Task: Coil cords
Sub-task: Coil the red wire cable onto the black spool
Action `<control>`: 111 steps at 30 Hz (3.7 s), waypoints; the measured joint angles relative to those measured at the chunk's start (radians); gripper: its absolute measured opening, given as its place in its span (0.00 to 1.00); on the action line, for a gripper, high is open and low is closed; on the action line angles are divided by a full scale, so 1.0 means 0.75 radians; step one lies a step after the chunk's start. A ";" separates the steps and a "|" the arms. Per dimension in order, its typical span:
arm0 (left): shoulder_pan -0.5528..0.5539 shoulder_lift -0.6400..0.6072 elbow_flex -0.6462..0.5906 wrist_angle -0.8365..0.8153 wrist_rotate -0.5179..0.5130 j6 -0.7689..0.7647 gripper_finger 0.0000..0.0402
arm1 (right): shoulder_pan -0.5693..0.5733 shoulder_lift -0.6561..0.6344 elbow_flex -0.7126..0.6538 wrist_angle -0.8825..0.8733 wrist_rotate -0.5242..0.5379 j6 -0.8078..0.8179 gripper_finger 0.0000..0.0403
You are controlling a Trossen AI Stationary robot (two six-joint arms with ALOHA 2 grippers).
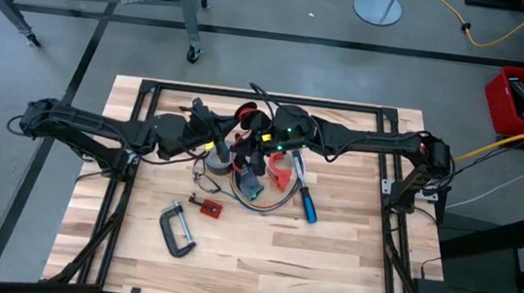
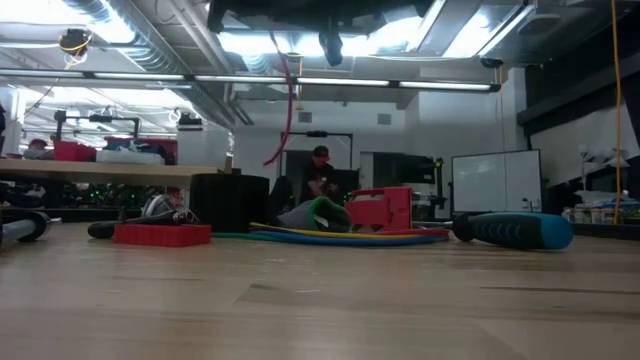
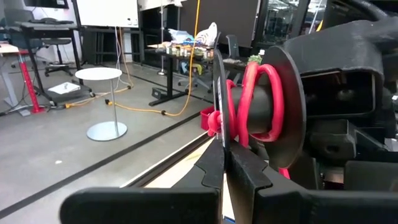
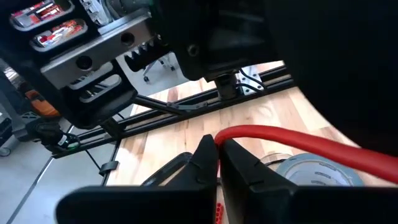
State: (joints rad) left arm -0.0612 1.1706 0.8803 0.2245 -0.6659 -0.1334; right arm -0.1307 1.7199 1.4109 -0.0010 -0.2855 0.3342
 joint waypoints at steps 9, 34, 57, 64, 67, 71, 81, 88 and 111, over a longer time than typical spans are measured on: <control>-0.006 -0.038 -0.001 0.000 -0.004 0.043 0.00 | 0.001 0.000 0.000 -0.098 0.008 -0.001 0.02; -0.042 -0.022 0.001 -0.025 -0.029 -0.014 0.00 | 0.001 0.001 -0.001 0.070 -0.032 0.014 0.02; -0.053 -0.020 0.000 -0.245 -0.107 -0.001 0.00 | -0.002 0.001 -0.001 0.144 -0.050 0.067 0.02; -0.078 -0.020 0.000 -0.381 -0.113 -0.028 0.00 | -0.012 0.001 -0.001 0.178 -0.067 0.088 0.02; -0.103 -0.021 0.000 -0.421 -0.115 -0.021 0.00 | -0.026 0.001 -0.001 0.182 -0.071 0.088 0.02; -0.122 -0.022 0.000 -0.487 -0.114 -0.028 0.00 | -0.038 0.001 -0.001 0.179 -0.109 0.110 0.02; -0.153 -0.025 0.000 -0.581 -0.108 -0.022 0.00 | -0.087 0.001 -0.001 0.147 -0.354 0.169 0.02; -0.200 -0.087 -0.001 -0.654 -0.109 -0.051 0.00 | -0.134 -0.001 0.001 0.053 -0.510 0.178 0.02; -0.258 -0.205 -0.001 -0.698 -0.115 -0.132 0.00 | -0.218 -0.002 0.001 0.025 -0.601 0.031 0.02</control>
State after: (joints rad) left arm -0.2546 1.0167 0.8795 -0.2986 -0.7524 -0.2321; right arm -0.2938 1.7187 1.4117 0.0177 -0.7363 0.3574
